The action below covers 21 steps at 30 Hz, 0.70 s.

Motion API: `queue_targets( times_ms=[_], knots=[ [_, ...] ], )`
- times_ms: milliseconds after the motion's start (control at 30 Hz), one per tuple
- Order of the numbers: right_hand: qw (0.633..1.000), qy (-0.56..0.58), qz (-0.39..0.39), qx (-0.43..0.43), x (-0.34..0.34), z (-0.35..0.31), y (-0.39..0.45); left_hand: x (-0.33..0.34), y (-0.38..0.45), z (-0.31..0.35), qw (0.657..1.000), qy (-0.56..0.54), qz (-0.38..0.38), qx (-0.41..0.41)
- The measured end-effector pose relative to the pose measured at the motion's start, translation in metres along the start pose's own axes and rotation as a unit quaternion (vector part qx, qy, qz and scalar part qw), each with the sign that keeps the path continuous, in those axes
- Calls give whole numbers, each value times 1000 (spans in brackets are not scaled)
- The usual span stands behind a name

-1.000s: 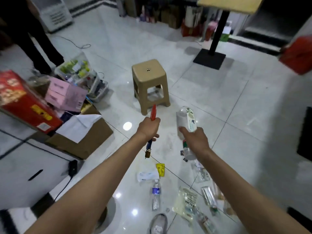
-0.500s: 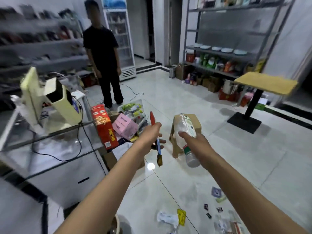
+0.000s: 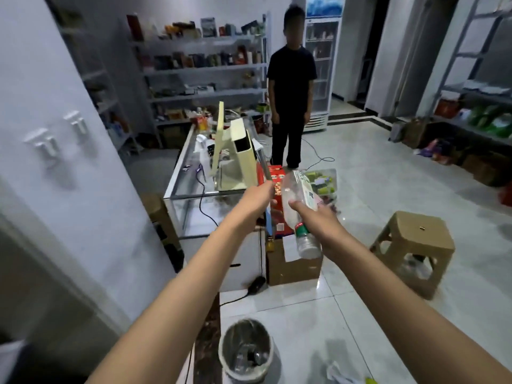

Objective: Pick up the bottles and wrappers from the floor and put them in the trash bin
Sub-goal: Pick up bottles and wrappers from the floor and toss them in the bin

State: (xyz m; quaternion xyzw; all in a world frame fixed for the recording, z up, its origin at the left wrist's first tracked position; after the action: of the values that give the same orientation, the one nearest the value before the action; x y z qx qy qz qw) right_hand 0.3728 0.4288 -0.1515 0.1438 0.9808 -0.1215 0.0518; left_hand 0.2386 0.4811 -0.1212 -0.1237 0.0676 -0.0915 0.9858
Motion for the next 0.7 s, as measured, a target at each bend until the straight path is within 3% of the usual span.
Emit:
queue_targets(
  times_ms=[300, 700],
  knots=[
    [997, -47, -54, 21, 147, -1, 28, -139, 27, -45, 997, -59, 48, -32],
    [989, -99, -85, 71, 223, 84, 106, -190, 93, -153, 985, -89, 96, -112]
  ],
)
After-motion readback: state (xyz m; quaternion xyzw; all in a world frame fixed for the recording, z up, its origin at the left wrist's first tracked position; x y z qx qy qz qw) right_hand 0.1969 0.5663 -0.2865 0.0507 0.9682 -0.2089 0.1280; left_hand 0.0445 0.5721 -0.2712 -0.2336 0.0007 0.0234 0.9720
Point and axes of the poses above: each hand's wrist, its own y-axis towards the middle knuckle, its own x-axis out of the palm, z = x × y, the point moved 3 cm from there along y, towards the middle knuckle, and after that the axes turned 1 degree about x, right-handed, at the moved point
